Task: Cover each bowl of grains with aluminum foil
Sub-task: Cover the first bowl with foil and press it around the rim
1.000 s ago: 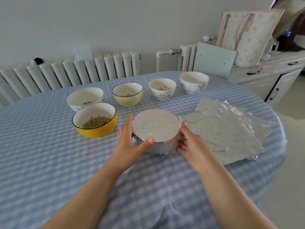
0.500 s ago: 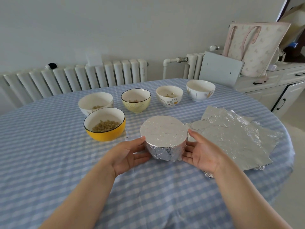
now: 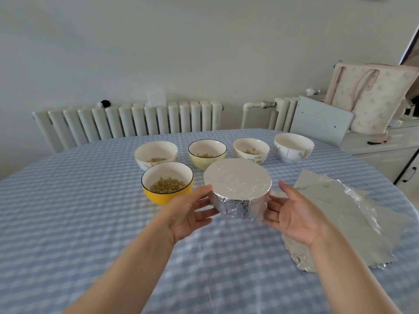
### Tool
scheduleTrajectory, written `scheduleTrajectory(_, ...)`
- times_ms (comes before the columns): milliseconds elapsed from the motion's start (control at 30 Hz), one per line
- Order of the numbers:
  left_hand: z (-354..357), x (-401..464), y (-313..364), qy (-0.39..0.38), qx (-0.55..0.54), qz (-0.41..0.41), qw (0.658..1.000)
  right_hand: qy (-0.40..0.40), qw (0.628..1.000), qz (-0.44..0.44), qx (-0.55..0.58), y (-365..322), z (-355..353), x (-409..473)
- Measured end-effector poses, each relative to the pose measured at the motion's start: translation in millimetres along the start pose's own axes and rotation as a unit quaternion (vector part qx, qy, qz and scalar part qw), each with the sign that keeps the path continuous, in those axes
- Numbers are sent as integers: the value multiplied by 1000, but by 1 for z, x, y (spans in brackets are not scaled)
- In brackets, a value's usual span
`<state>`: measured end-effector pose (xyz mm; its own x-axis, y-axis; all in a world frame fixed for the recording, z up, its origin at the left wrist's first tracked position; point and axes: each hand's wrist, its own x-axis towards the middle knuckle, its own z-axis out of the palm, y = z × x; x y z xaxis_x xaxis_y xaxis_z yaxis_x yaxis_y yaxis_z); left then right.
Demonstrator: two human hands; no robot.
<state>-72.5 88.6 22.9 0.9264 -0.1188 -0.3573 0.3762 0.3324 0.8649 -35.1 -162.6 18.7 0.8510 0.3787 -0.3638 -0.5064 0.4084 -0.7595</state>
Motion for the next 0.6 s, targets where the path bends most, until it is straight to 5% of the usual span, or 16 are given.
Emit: scheduleTrajectory(600,-140,-52,70,156,-89,96,979,-88,993,55,-48,40,179,82)
